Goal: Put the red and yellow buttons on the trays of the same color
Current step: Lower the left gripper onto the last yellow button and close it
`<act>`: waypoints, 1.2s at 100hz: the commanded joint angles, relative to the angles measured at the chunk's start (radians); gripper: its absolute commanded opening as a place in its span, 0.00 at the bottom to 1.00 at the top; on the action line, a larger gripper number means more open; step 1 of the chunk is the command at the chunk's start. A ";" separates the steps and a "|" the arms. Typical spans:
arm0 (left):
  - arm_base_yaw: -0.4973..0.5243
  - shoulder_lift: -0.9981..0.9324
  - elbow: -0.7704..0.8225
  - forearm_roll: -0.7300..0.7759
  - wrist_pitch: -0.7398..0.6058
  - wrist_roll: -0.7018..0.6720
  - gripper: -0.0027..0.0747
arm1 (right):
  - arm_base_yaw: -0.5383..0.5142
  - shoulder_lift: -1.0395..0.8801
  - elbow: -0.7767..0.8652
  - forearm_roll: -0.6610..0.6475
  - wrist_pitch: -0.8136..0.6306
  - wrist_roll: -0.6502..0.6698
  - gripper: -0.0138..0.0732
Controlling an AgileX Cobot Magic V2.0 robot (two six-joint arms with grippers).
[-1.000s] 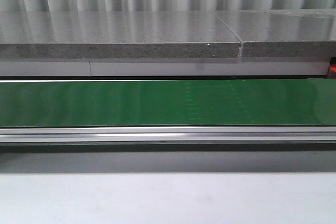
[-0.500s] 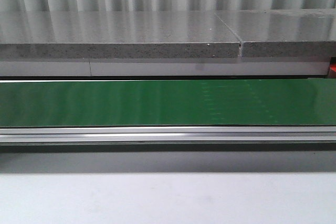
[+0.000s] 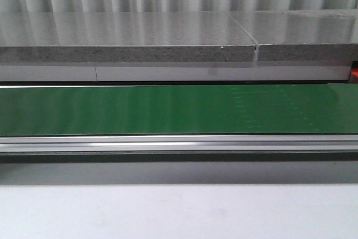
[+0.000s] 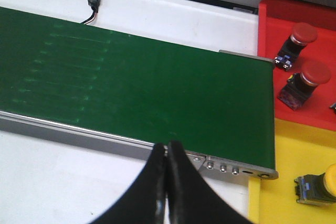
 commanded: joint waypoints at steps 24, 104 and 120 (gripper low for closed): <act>0.002 0.004 -0.042 -0.019 -0.051 -0.032 0.81 | 0.002 -0.003 -0.025 0.001 -0.060 -0.002 0.08; 0.000 -0.094 -0.042 -0.017 -0.011 -0.019 0.03 | 0.002 -0.003 -0.025 0.001 -0.060 -0.002 0.08; 0.000 -0.191 -0.042 -0.017 0.031 0.017 0.01 | 0.002 -0.003 -0.025 0.001 -0.060 -0.002 0.08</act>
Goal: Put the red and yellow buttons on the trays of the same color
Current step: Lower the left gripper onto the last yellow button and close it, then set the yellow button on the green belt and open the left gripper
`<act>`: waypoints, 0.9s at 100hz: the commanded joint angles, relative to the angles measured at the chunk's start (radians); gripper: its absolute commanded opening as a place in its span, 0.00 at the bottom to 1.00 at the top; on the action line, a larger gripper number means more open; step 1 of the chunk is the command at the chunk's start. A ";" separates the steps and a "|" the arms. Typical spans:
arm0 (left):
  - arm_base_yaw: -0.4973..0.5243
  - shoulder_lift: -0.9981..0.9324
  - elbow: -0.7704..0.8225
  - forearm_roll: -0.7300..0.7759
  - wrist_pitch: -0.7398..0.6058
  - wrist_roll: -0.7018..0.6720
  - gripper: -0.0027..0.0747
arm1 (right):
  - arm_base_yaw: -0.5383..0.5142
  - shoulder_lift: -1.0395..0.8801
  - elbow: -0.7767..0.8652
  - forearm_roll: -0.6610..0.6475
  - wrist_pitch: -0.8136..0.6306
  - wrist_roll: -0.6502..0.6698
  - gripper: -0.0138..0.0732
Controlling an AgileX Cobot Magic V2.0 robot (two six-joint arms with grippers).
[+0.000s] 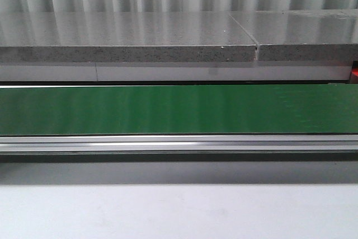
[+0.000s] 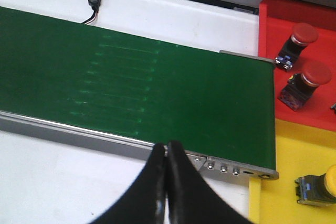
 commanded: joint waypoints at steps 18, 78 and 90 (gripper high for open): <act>0.000 -0.208 -0.029 -0.012 0.125 0.142 0.01 | 0.002 -0.003 -0.025 0.001 -0.060 -0.002 0.08; -0.133 -0.226 -0.027 -0.037 0.323 0.295 0.01 | 0.002 -0.003 -0.025 0.001 -0.060 -0.002 0.08; -0.139 -0.208 -0.027 -0.032 0.323 0.295 0.01 | 0.002 -0.003 -0.025 0.001 -0.060 -0.002 0.08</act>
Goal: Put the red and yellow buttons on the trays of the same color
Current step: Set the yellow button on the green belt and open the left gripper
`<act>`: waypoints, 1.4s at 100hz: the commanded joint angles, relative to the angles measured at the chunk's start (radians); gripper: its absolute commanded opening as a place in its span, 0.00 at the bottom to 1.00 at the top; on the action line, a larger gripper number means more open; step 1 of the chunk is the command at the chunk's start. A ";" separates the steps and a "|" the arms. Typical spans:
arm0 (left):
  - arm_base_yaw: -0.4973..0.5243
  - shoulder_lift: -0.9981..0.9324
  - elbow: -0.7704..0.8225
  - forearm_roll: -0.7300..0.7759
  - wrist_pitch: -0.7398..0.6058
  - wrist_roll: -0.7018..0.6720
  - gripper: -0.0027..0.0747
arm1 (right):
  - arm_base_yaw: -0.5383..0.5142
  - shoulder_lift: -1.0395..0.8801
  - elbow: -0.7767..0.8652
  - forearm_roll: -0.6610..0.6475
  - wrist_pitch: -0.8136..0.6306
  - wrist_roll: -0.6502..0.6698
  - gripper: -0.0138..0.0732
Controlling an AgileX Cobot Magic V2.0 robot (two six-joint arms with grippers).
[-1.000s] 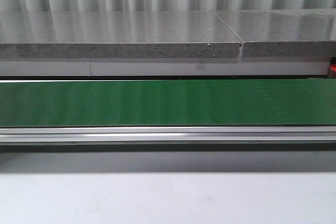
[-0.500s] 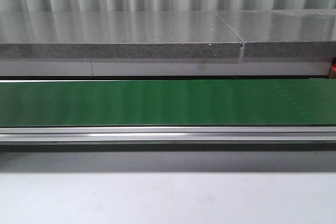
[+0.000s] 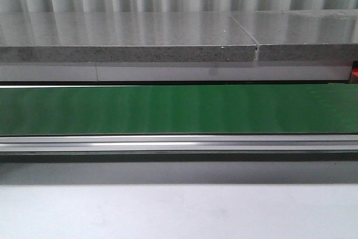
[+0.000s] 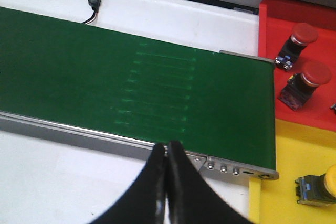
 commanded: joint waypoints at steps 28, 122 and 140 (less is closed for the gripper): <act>-0.008 -0.011 0.011 -0.007 -0.084 0.007 0.01 | 0.002 -0.003 -0.025 0.001 -0.060 -0.002 0.08; -0.008 -0.189 0.064 -0.141 -0.111 0.186 0.86 | 0.002 -0.003 -0.025 0.001 -0.060 -0.002 0.08; 0.042 -0.217 0.064 -0.136 -0.173 0.163 0.83 | 0.002 -0.003 -0.025 0.001 -0.060 -0.002 0.08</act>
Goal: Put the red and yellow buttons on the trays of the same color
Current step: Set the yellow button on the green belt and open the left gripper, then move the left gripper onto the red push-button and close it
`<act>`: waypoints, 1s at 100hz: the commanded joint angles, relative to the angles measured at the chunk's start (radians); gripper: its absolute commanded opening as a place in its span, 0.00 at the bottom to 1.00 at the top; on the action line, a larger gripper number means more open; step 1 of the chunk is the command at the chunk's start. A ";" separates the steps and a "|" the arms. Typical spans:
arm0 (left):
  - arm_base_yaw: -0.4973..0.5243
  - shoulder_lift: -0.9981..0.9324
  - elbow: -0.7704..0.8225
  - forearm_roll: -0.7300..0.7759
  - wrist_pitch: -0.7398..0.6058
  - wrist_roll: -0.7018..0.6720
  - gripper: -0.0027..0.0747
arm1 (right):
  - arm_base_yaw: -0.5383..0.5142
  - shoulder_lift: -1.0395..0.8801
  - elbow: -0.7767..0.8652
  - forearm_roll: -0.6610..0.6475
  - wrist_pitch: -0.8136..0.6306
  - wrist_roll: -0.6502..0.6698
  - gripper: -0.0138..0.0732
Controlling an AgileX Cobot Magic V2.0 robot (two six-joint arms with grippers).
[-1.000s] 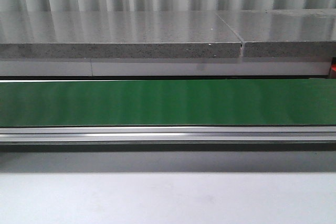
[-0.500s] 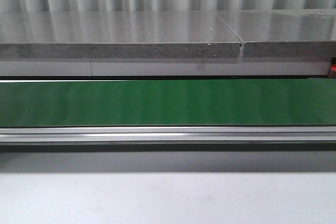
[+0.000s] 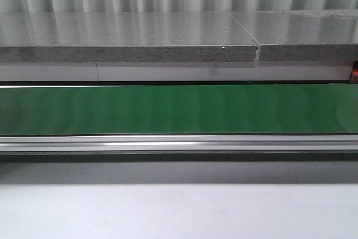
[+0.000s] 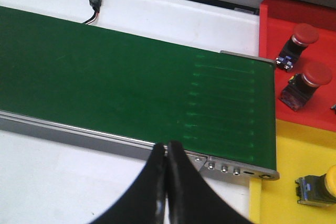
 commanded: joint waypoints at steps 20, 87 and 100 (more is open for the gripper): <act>0.145 0.012 -0.032 -0.028 -0.085 -0.057 0.83 | 0.002 -0.003 -0.025 0.001 -0.060 -0.002 0.08; 0.300 0.394 -0.110 -0.069 -0.201 -0.057 0.83 | 0.002 -0.003 -0.025 0.001 -0.060 -0.002 0.08; 0.300 0.454 -0.187 -0.065 -0.192 -0.057 0.83 | 0.002 -0.003 -0.025 0.001 -0.060 -0.002 0.08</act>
